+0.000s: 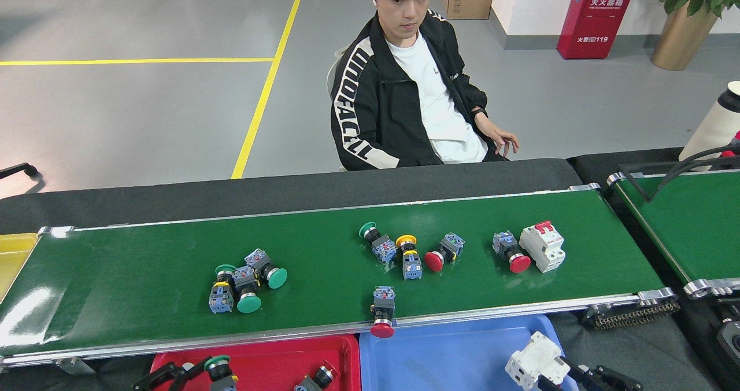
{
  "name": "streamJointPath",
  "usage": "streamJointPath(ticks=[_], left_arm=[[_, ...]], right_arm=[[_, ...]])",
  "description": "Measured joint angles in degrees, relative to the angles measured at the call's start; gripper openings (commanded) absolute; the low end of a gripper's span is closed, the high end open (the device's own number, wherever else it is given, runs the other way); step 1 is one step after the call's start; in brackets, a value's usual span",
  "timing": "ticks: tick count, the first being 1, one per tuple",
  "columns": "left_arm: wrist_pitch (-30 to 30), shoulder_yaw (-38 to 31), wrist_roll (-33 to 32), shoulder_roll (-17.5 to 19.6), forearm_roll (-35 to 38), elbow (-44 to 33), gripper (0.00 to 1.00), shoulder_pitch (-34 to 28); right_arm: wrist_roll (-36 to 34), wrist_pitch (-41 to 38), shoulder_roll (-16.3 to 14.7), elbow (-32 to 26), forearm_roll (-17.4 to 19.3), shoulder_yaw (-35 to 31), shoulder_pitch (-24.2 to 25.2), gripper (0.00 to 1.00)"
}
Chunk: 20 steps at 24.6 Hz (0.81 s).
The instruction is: Pick switch part from conveyor to tray
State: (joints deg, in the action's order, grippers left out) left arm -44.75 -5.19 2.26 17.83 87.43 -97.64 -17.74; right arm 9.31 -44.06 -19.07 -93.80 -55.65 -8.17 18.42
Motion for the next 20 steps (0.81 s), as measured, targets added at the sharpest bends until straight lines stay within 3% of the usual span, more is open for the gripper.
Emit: streamJointPath(ticks=[3,8,12,14,16,20], left_arm=[[-0.1,-1.9,0.5,-2.5,-0.5,-0.1,1.0,0.0],[-0.1,-16.7,-2.3,-11.7,-3.3,0.2,1.0,0.1],[-0.1,-28.4,-6.1,-14.4,-5.7,1.9,1.0,0.8],[-0.3,-31.9,-8.3,-14.8,-6.1,2.5,1.0,1.1],[3.4,-32.5,-10.0,-14.9,-6.1,3.5,1.0,1.0],[9.4,-32.5,-11.1,-14.8,-6.1,4.6,1.0,1.1]], right_arm=[[0.2,0.0,2.4,-0.1,0.3,-2.9,-0.9,0.92],[0.3,0.8,14.4,-0.7,-0.3,-8.3,-9.1,0.87],[0.4,13.1,17.1,-1.1,-5.7,-8.1,-14.1,0.87],[0.5,18.8,19.9,-1.1,-9.9,-6.9,-14.2,0.87],[0.6,22.4,21.9,-1.7,-13.3,-6.1,-13.2,0.87],[0.6,25.0,24.6,-4.0,-17.1,-5.0,-7.7,0.87]])
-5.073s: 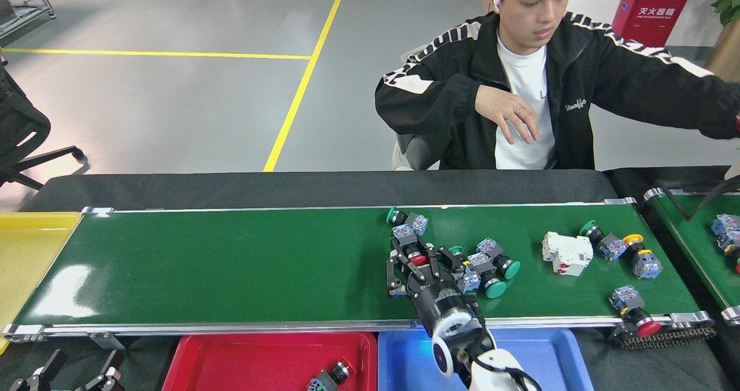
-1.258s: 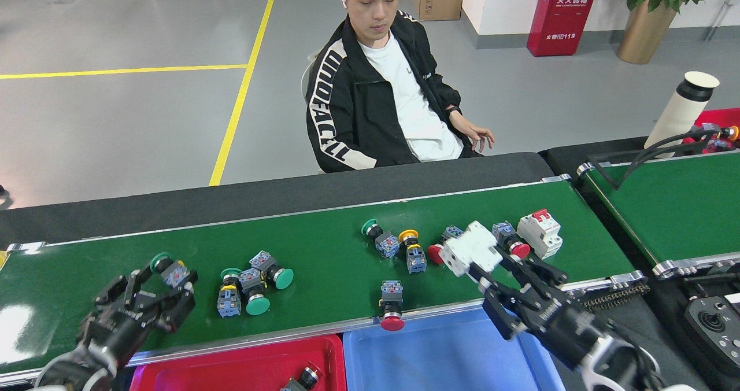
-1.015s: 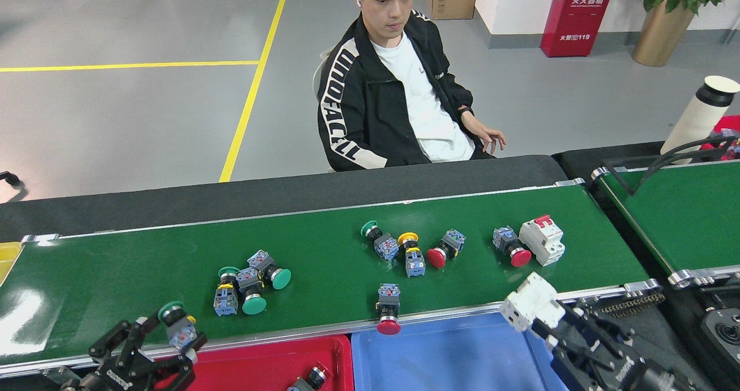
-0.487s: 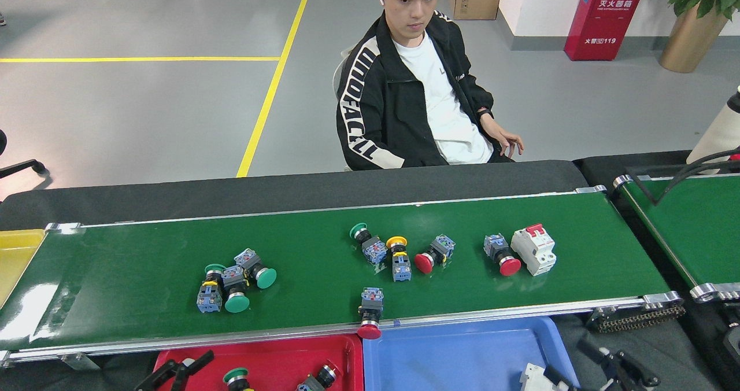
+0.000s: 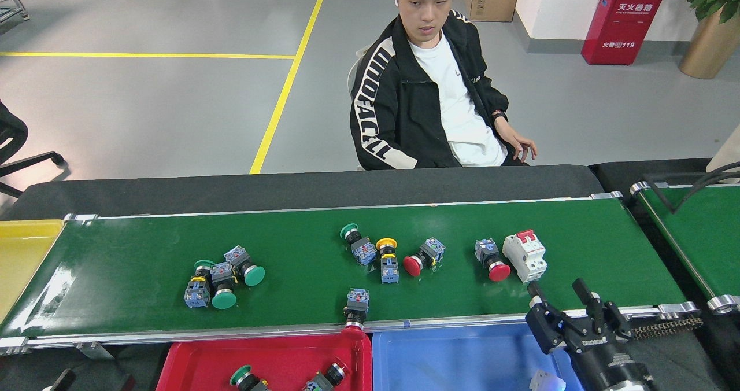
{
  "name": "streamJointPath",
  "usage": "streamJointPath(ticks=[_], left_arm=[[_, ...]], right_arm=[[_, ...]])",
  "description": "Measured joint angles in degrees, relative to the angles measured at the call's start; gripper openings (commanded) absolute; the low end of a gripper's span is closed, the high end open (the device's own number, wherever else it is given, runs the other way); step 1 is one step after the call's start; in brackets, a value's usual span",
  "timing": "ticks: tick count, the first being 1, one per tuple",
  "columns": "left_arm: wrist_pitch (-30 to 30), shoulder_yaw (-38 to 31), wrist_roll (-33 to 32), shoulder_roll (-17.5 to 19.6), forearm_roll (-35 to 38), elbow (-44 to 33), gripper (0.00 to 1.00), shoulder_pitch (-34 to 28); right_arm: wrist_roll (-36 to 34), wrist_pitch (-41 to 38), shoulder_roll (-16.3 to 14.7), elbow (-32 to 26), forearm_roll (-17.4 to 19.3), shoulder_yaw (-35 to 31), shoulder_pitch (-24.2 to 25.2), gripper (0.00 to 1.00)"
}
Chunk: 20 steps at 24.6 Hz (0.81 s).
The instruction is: Pick switch part from conveyor to tray
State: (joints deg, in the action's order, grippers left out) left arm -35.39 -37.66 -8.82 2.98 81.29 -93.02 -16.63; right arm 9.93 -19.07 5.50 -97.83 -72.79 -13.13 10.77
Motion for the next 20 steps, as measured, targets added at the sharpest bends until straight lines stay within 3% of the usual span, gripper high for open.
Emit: streamJointPath(ticks=[4,8,14,20], left_arm=[[1.4,0.2,-0.3,0.0,0.0,-0.1,1.0,3.2],[2.2,5.0,-0.5,0.3,1.2,0.1,1.0,7.4],[5.9,11.3,-0.7,0.4,6.3,7.6,1.0,14.7],[8.5,12.8,-0.2,4.4,8.8,21.4,1.0,24.5]], right_arm=[[0.0,2.4,0.5,-0.3,-2.7,4.7,-0.9,0.87],[-0.1,11.1,0.5,1.8,-6.2,15.9,-6.2,0.88],[-0.3,26.8,0.5,13.6,-7.0,30.3,-17.3,0.91],[-0.4,33.2,0.7,23.5,-7.0,31.5,-24.4,0.91]])
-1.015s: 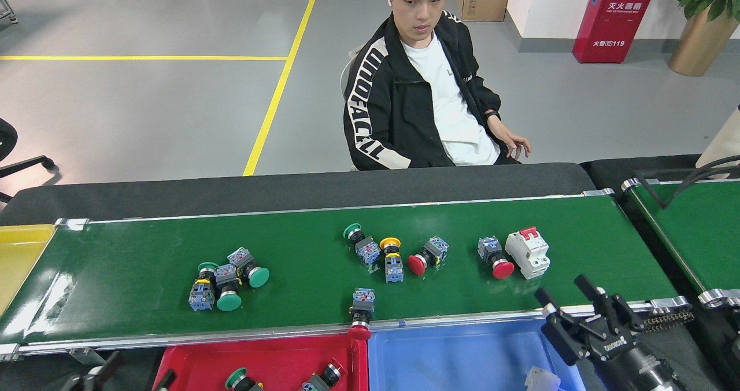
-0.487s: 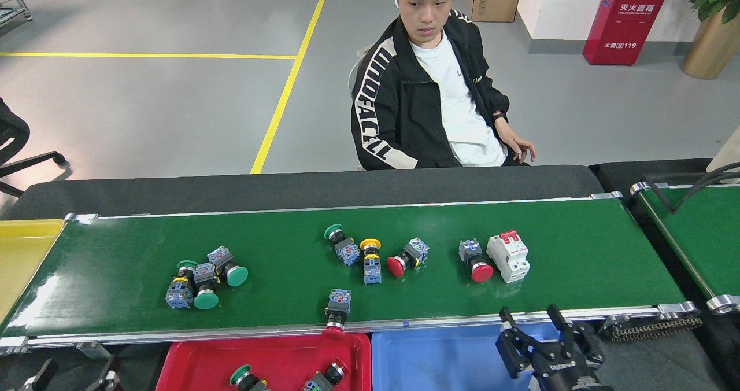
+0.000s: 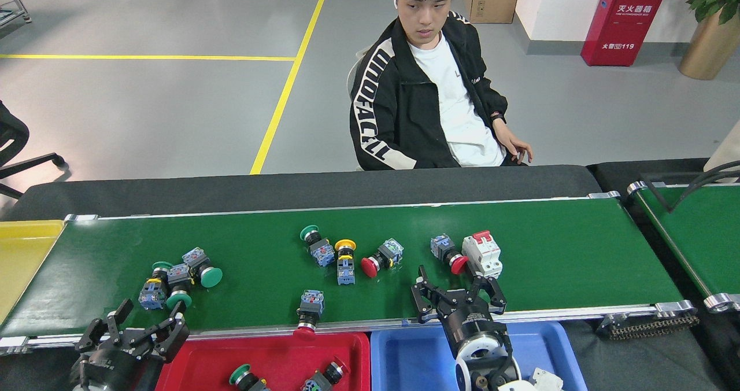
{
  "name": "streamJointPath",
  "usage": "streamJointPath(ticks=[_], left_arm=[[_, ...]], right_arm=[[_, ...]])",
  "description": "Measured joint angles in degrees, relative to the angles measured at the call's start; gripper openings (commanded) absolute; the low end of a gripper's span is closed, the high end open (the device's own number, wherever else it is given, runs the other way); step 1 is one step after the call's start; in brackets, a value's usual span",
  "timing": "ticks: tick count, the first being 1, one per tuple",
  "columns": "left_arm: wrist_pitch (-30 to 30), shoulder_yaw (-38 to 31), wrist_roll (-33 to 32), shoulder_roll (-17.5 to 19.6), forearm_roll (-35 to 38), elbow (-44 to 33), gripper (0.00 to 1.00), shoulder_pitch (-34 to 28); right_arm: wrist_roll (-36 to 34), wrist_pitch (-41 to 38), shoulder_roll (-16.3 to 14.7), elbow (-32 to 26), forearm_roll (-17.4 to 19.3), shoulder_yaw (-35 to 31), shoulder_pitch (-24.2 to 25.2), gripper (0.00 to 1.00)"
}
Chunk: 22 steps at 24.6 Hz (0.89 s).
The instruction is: Pick switch part from conveyor to tray
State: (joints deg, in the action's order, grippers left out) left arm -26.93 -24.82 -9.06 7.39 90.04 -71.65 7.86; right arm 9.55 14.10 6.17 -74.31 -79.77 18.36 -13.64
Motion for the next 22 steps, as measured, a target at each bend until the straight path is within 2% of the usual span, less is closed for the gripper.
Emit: streamJointPath(ticks=[4,5,6,7,8,9,10,16,19,20,21,22], left_arm=[[0.7,1.7,1.7,4.8,0.0,9.4,0.98,5.7],[1.1,2.6,2.5,5.9,0.0,11.3,0.98,6.7],[1.8,3.8,3.1,6.7,0.0,12.9,0.95,7.5],[2.6,5.1,3.7,7.6,0.0,14.6,0.93,8.3],[3.1,6.2,4.4,8.1,0.0,16.0,0.93,9.0],[3.5,7.0,5.0,8.4,-0.2,17.1,0.93,9.5],[3.7,7.4,5.3,8.5,-0.2,17.6,0.93,9.8],[4.5,7.7,5.6,8.5,-0.3,18.8,0.91,11.3],[4.6,7.8,5.6,8.5,-0.3,20.3,0.67,13.2],[4.8,7.8,5.6,8.5,-0.2,21.0,0.51,13.6],[4.9,7.8,5.6,8.6,-0.2,21.7,0.39,13.9],[4.9,8.0,5.7,8.9,-0.2,22.2,0.2,14.2]], right_arm=[[0.0,1.7,1.7,5.3,0.0,0.3,-4.5,0.9],[0.0,1.9,2.1,6.6,0.0,0.8,-5.5,0.84],[0.0,2.1,2.2,7.8,0.0,1.6,-6.3,0.75],[0.0,2.2,2.2,8.8,0.1,2.4,-7.0,0.6],[0.1,2.3,2.2,9.4,0.3,3.2,-7.5,0.41],[0.2,1.9,2.1,10.0,0.5,4.1,-7.9,0.16],[0.3,0.7,2.1,10.2,0.6,4.9,-8.0,0.05],[0.0,-5.2,2.0,9.9,1.2,6.0,-8.1,0.03],[-0.2,-10.2,1.9,3.8,1.3,6.0,-5.6,0.03],[-0.2,-13.1,1.7,-0.1,1.4,6.0,-2.9,0.04],[-0.2,-15.7,1.0,-3.8,1.4,6.1,-0.3,0.04],[-0.2,-18.4,-0.1,-7.5,1.4,6.1,2.4,0.04]])
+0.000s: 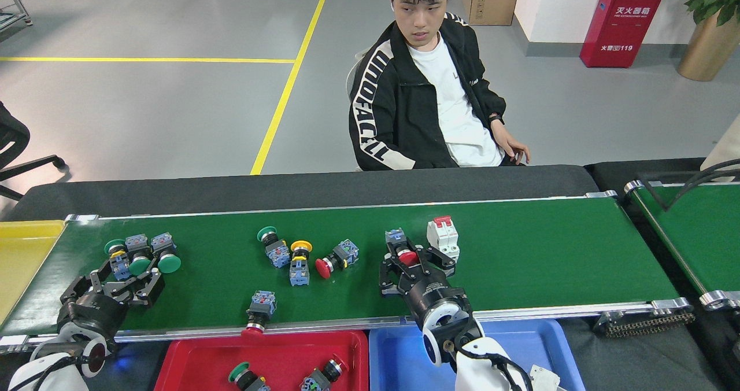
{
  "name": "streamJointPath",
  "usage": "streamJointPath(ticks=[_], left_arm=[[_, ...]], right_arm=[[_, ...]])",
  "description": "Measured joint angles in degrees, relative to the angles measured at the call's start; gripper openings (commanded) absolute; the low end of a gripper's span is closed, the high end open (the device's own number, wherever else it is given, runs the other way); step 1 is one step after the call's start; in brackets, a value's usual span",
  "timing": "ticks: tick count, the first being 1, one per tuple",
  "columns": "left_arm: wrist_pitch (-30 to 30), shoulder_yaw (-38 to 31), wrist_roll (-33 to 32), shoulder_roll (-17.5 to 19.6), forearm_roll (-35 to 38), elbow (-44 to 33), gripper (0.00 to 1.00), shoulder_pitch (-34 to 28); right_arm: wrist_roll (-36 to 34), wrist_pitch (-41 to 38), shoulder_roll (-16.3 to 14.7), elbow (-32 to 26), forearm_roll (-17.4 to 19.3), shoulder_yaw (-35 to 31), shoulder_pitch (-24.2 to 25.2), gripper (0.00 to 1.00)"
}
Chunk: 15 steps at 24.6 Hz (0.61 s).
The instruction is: Pick switch part from conveyor to tray
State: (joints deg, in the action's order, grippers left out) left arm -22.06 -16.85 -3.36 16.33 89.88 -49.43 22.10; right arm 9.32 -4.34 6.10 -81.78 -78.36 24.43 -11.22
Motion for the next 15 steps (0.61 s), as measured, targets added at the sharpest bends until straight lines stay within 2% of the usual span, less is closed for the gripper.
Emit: streamJointPath(ticks=[1,2,3,4,5,6,8,10,13,15], left_arm=[[-0.2,0.6,0.2,0.6,0.0,0.5,0.07,0.1],[-0.2,1.6,0.4,1.2,0.0,1.0,0.06,0.3],[-0.2,2.3,0.7,1.6,-0.2,1.5,0.05,0.5],[-0.2,2.6,1.0,1.8,-0.3,1.8,0.05,0.5],[-0.3,2.8,1.5,1.8,-0.7,1.9,0.06,0.5],[-0.5,2.9,1.7,1.7,-1.3,1.9,0.06,0.3],[-1.7,3.1,2.1,2.3,-4.0,1.4,0.06,-0.5],[-4.2,2.9,2.2,4.5,-7.8,-1.2,0.06,-3.0],[-8.6,0.4,2.3,8.1,-15.0,-9.8,0.06,-12.3],[-12.3,-1.9,2.4,8.4,-18.5,-16.8,0.06,-20.4]], right_arm=[[0.0,-3.4,-1.0,-3.4,0.0,0.0,2.8,0.05],[0.0,-6.8,-1.6,-6.3,0.0,0.0,5.5,0.06],[0.0,-11.1,-1.7,-8.8,0.0,0.0,8.3,0.16],[-0.1,-14.1,-1.7,-10.0,0.0,0.1,9.7,0.38],[-0.2,-17.2,-1.7,-10.8,0.0,0.7,10.9,0.88],[-0.1,-18.7,-1.6,-11.1,-0.1,1.6,11.5,0.98],[0.2,-21.1,-1.2,-11.9,-0.1,3.3,12.6,1.0],[0.5,-21.7,-1.2,-12.6,0.0,3.4,12.7,1.0],[0.7,-22.2,-1.1,-12.7,0.1,3.4,12.7,1.0],[0.8,-20.4,-0.4,-13.0,0.2,2.8,12.5,1.0]])
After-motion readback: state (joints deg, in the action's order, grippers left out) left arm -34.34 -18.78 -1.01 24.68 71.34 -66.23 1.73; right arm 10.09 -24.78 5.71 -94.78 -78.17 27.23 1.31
